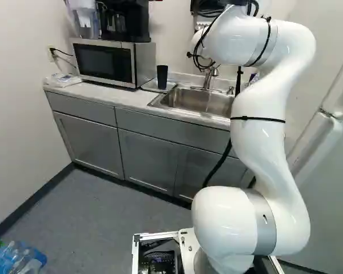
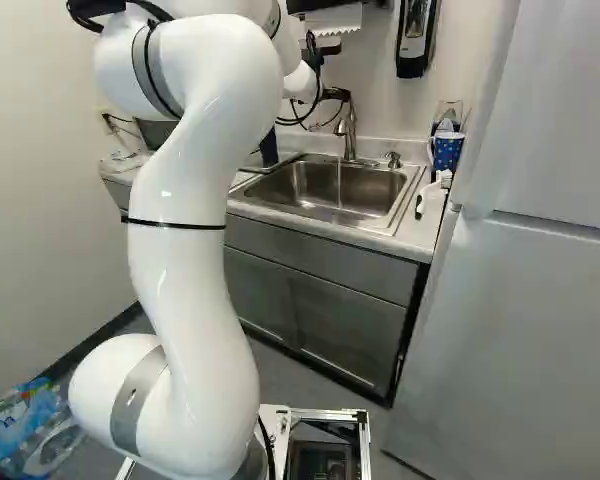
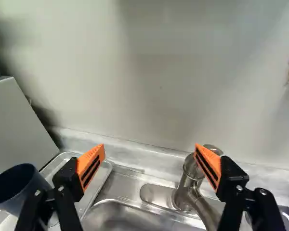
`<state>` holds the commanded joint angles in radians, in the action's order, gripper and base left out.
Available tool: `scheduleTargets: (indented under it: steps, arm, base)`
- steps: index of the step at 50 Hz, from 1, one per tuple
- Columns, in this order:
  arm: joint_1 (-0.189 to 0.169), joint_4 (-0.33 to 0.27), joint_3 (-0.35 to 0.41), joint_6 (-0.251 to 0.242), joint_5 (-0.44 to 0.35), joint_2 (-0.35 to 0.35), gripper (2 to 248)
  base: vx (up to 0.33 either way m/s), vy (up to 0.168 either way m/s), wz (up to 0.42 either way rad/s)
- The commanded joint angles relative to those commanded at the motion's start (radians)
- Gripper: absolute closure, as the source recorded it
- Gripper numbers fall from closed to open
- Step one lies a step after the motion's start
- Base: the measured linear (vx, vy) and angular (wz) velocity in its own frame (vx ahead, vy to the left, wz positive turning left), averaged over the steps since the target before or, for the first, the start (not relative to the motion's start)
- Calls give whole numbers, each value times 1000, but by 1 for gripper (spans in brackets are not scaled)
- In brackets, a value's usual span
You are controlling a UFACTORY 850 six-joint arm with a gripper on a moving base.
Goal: Rinse the cup and place it in the tray
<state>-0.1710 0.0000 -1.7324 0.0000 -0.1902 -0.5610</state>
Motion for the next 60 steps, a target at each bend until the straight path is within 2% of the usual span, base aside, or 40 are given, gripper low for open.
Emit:
scheduleTargets:
  steps: [33, 60]
  arm:
    - [-1, 0, 11, 0, -28, 8, 3]
    - [-10, 0, 173, 0, -28, 140, 3]
  base:
    - [0, 0, 0]
    - [0, 0, 0]
